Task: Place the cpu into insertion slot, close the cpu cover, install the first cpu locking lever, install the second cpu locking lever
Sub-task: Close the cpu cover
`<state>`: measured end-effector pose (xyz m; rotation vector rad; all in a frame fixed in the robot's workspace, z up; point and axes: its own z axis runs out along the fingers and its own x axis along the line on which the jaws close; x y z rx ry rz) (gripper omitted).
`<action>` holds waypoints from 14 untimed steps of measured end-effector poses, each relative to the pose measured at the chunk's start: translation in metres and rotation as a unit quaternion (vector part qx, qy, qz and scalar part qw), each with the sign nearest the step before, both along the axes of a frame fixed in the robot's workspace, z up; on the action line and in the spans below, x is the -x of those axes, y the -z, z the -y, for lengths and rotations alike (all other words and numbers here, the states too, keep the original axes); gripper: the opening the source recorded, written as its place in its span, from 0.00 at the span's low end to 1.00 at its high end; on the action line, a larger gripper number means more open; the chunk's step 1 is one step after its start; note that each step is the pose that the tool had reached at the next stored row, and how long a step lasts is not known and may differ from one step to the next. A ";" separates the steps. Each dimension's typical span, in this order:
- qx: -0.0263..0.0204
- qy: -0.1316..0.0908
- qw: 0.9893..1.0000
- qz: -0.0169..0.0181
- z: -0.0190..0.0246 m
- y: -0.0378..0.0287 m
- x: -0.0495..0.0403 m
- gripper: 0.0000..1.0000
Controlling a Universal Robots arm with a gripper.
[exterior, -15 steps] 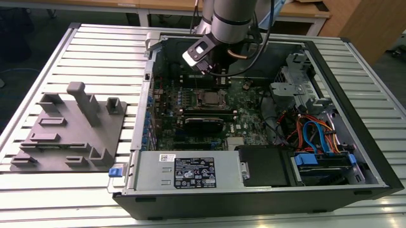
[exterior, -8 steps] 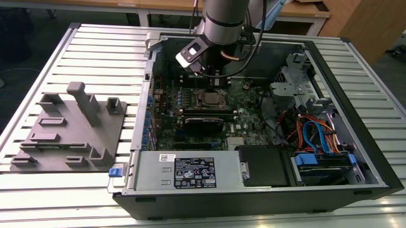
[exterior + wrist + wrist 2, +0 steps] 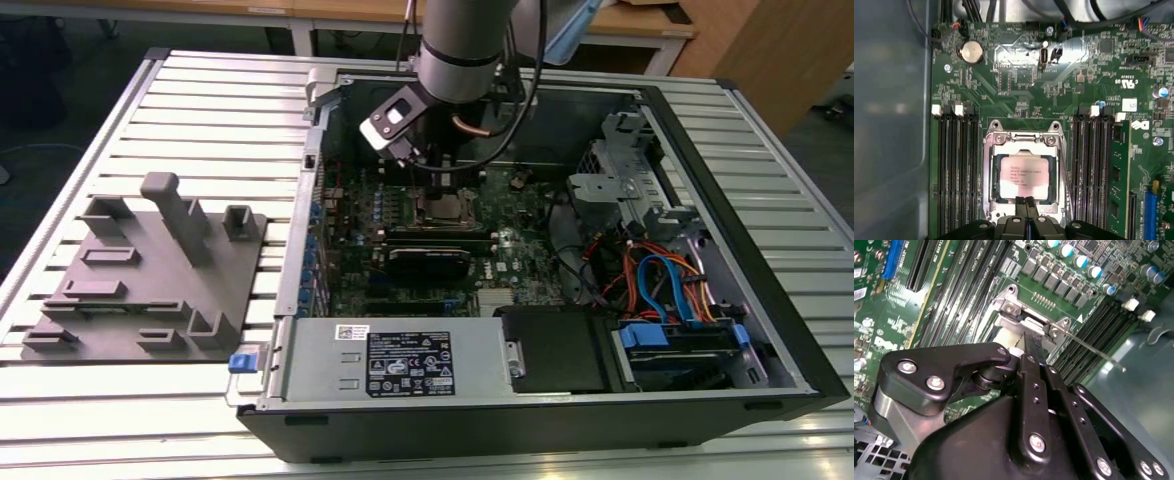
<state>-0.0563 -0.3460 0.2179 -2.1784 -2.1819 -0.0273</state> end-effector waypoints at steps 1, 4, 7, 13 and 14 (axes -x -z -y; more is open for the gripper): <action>0.000 0.000 1.000 0.000 0.0000 0.0014 0.0005 0.10; 0.000 0.000 1.000 0.000 0.0000 0.0063 0.0019 0.10; -0.001 0.000 1.000 -0.001 0.0001 0.0103 0.0025 0.10; -0.001 -0.001 1.000 -0.001 0.0006 0.0162 0.0029 0.10; -0.001 -0.001 1.000 -0.001 0.0007 0.0166 0.0030 0.10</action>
